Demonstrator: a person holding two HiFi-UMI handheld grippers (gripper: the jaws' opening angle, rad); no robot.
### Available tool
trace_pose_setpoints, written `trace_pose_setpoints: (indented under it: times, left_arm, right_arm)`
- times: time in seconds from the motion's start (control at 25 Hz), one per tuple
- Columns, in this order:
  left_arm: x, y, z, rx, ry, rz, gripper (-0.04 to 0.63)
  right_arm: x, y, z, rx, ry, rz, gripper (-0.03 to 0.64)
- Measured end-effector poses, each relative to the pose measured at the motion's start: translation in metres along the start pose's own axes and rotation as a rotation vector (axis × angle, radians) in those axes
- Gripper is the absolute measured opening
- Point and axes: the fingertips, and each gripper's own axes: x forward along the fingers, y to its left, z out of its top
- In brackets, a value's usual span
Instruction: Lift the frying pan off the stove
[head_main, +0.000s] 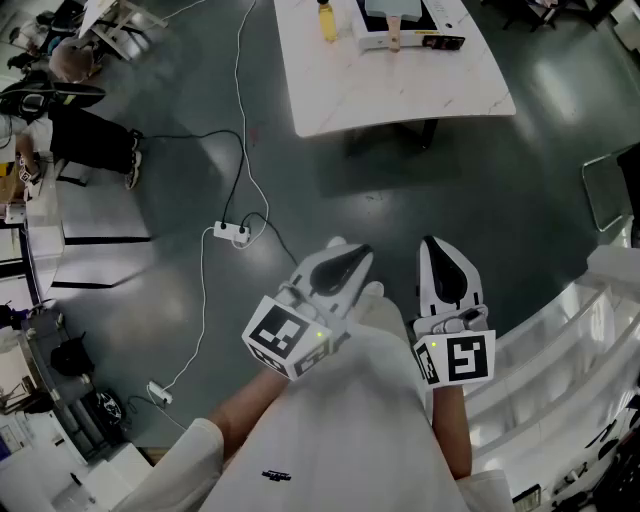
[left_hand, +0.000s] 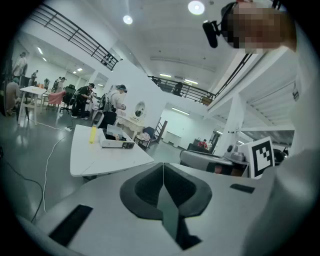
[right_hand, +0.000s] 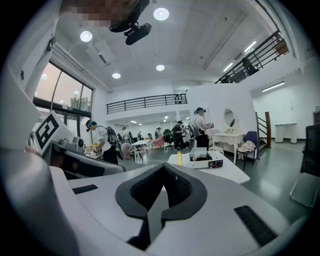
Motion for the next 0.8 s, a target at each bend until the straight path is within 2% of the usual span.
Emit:
trace_pose_setpoints:
  times: [0.12,0.32,0.48,0.6,0.8]
  left_arm:
    - [-0.007,-0.020,-0.009,-0.023,0.010,-0.014,0.002]
    - [-0.009,-0.031,-0.001,0.055,-0.016,0.027,0.002]
    - [-0.014,-0.037,0.004,0.058,-0.006,0.034,0.002]
    - [-0.018,-0.040,0.005,0.070,-0.017,0.048,0.002]
    - [-0.020,-0.055,0.003,0.085,-0.027,0.072,0.002]
  right_arm:
    - [-0.020,0.009,-0.004,-0.013,0.024,-0.003,-0.002]
    - [-0.041,0.007,0.001,-0.023,0.032,-0.045,-0.002]
    - [-0.051,0.006,-0.004,-0.016,0.054,-0.058,-0.002]
    - [-0.056,0.008,0.000,-0.033,0.034,-0.037,-0.002]
    - [-0.068,0.010,0.003,0.006,-0.006,0.027,-0.002]
